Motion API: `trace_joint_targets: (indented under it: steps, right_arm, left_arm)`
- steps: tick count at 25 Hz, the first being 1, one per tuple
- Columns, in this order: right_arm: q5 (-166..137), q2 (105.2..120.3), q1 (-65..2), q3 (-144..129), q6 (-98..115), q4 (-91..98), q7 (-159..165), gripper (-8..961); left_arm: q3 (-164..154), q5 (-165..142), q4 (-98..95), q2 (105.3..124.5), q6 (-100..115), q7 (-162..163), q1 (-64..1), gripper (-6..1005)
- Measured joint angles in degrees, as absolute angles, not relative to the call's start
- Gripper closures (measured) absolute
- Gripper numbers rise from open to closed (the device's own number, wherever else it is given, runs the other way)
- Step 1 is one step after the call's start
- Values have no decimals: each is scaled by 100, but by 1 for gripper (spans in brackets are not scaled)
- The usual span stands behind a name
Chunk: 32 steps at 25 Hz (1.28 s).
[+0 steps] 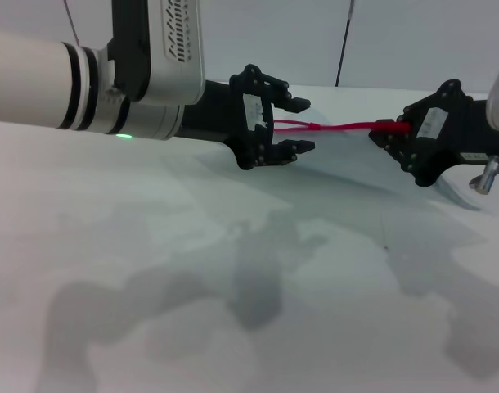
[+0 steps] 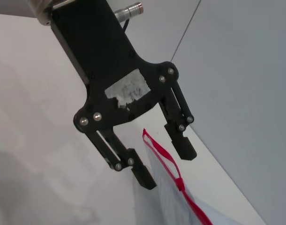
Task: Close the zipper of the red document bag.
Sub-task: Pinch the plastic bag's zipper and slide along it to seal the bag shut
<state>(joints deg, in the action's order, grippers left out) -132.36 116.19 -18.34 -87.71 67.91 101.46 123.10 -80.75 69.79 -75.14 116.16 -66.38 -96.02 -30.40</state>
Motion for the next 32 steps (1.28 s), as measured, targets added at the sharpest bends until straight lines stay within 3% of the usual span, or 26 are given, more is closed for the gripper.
trace_joint_targets:
  steps: [32]
  right_arm:
    - [-13236, 11628, -1802, -8791, 6891, 10365, 12318, 906]
  left_arm:
    - [-7866, 7394, -6978, 11608, -6512, -10079, -3149, 576]
